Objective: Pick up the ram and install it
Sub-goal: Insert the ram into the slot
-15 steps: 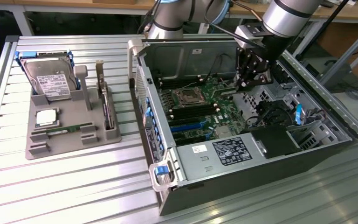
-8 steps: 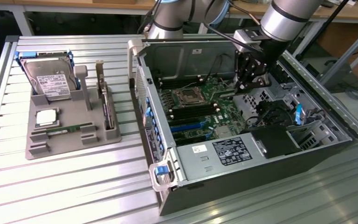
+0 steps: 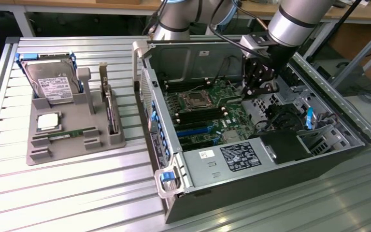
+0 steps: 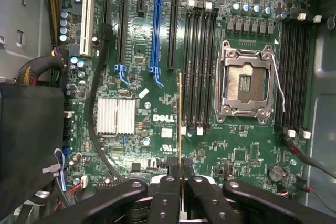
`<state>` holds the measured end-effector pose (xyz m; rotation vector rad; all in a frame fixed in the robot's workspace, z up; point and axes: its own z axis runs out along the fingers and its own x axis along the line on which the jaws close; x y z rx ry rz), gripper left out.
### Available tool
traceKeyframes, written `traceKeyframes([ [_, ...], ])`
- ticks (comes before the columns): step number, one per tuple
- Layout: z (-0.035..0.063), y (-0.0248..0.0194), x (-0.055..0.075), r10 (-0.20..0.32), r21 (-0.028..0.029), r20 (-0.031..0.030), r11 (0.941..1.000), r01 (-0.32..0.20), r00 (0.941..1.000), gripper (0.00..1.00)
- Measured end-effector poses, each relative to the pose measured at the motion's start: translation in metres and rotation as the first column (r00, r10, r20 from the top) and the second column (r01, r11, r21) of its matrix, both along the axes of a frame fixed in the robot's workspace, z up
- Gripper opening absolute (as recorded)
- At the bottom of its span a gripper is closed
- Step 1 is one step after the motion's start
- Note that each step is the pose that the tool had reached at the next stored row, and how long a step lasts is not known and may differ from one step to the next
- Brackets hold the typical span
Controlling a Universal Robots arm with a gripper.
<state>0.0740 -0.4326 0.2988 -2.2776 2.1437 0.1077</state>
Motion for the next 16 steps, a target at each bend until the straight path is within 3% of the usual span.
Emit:
traceKeyframes([
  [16,-0.0107,0.0003,-0.013,0.000,0.0000,0.0000,1.0000,0.000,1.0000,0.12],
])
